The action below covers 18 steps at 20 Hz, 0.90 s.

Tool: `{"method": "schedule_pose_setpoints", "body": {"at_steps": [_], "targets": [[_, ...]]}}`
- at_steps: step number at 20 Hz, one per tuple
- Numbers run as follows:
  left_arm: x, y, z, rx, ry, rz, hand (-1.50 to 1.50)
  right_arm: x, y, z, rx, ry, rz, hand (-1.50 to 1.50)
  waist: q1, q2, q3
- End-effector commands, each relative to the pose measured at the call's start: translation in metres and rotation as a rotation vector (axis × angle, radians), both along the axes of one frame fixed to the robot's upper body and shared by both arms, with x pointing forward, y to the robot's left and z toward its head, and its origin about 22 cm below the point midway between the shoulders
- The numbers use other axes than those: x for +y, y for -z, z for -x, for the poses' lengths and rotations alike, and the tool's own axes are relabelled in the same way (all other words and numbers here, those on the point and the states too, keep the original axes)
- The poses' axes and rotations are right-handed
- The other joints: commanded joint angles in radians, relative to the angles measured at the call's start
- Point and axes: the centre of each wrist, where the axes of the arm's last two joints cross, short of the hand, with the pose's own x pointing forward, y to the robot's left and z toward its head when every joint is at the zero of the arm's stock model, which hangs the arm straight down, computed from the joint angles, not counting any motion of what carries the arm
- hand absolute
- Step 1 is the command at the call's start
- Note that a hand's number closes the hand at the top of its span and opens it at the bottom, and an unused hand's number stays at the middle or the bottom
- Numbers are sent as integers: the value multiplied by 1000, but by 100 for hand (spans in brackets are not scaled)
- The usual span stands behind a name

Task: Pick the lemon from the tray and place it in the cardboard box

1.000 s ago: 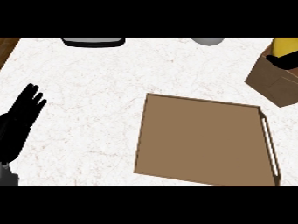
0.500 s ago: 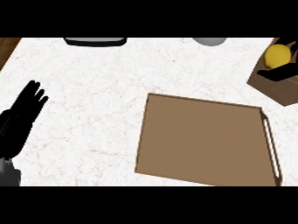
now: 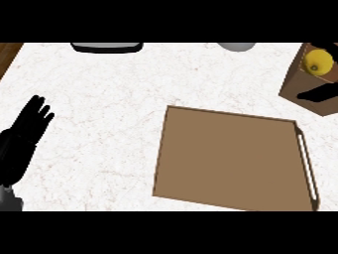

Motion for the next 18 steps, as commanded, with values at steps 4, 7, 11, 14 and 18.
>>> {"method": "schedule_pose_setpoints", "body": {"at_steps": [4,7,11,14,18], "targets": [[23,-8,0,-10,-27,-20,0,-27,-18,6,-242,124,-367,-150,-12,-3,0],[-5,-8,0,2,-18,-1,0,-49,-6,21,-286,150,-481,-150,-11,-4,0],[2,-3,2,4,6,1,0,-96,-41,41,-305,174,-524,-150,-11,-3,-1],[9,0,2,-5,-10,3,0,-132,-38,69,-330,210,-580,-150,-3,3,1],[10,5,3,12,14,-7,0,-157,-42,91,-324,188,-588,-150,0,2,1]]}}
